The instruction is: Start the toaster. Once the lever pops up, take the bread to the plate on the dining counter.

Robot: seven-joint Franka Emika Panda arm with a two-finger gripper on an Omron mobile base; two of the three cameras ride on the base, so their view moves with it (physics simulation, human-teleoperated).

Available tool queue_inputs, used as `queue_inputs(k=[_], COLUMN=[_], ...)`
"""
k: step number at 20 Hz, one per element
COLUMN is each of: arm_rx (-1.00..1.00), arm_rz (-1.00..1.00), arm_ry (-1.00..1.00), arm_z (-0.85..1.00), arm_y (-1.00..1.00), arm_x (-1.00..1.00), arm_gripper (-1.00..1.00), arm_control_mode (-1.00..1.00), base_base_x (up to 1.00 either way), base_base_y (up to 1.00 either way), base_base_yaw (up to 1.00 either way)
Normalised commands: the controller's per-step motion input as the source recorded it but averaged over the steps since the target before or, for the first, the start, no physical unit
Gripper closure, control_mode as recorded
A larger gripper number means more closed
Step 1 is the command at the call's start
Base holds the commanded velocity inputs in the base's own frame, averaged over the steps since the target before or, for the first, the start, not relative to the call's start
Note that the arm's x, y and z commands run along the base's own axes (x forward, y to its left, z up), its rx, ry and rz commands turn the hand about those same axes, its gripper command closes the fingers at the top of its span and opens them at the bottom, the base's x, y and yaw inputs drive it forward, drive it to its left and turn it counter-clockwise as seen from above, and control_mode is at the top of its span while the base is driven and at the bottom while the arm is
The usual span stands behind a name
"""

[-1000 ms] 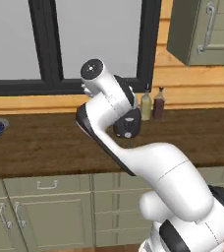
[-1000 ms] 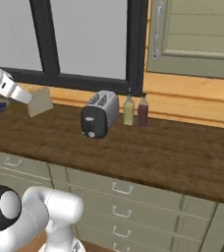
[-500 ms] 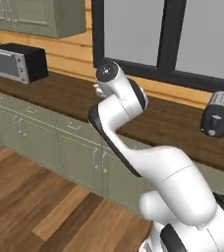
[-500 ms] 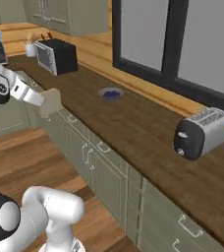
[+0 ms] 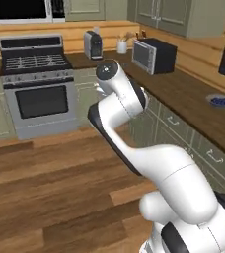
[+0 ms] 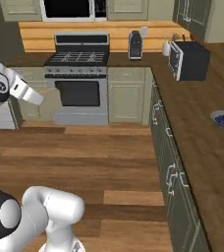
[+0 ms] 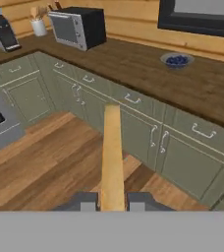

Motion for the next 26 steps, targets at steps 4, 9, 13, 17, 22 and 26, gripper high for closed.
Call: queue_inputs(k=[4, 9, 13, 17, 22, 26], arm_rx=[0.00, 0.00, 0.00, 0.00, 0.00, 0.00], arm_rz=[0.00, 0.00, 0.00, 0.00, 0.00, 0.00], arm_ry=[0.00, 0.00, 0.00, 0.00, 0.00, 0.00], arm_z=[0.00, 0.00, 0.00, 0.00, 0.00, 0.00], arm_y=[0.00, 0.00, 0.00, 0.00, 0.00, 0.00], arm_x=[0.00, 0.00, 0.00, 0.00, 0.00, 0.00], arm_gripper=[1.00, 1.00, 1.00, 1.00, 1.00, 1.00], arm_control_mode=[1.00, 1.00, 1.00, 1.00, 1.00, 1.00], base_base_x=[-0.10, -0.07, -0.01, 0.12, 0.90, 1.00], base_base_y=[0.00, 0.00, 0.00, -0.01, -0.06, -0.29], base_base_yaw=[1.00, 1.00, 1.00, 1.00, 0.78, 0.46])
